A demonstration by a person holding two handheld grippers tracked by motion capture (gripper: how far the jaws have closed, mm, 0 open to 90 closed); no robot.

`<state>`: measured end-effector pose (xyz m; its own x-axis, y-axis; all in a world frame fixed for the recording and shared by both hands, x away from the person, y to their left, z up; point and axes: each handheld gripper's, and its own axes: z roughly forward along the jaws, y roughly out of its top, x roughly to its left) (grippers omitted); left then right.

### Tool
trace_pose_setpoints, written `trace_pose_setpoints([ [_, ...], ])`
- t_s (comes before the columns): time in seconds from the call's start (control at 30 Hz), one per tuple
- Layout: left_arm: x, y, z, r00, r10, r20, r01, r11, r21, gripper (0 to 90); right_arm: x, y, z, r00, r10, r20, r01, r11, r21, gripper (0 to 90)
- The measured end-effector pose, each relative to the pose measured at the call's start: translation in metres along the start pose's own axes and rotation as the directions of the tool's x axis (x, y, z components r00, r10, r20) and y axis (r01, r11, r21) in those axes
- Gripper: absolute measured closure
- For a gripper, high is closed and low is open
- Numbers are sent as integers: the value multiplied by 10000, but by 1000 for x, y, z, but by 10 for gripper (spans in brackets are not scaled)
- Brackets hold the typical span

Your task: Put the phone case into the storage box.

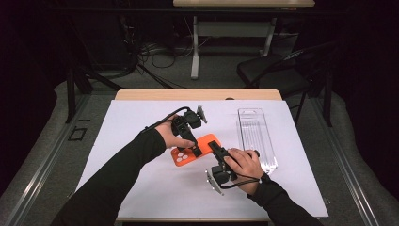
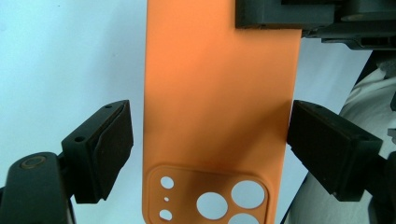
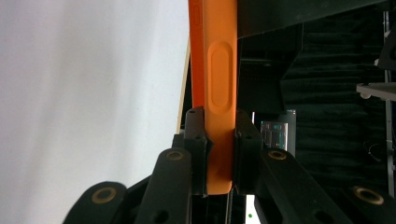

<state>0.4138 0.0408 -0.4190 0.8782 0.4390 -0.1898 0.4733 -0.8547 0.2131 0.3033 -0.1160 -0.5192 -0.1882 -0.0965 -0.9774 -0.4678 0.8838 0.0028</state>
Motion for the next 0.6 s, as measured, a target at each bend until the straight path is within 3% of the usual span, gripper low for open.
trace_pose_setpoints([
  [0.4,5,-12,-10,9998,-180,-108,178,9996,-200,155,-1,-4,-2,9999,14,-106,-12,9998,179,803],
  [0.6,11,-22,-18,9990,-385,-225,373,9979,-524,156,-1,-8,-3,9996,194,-204,-187,9993,323,802],
])
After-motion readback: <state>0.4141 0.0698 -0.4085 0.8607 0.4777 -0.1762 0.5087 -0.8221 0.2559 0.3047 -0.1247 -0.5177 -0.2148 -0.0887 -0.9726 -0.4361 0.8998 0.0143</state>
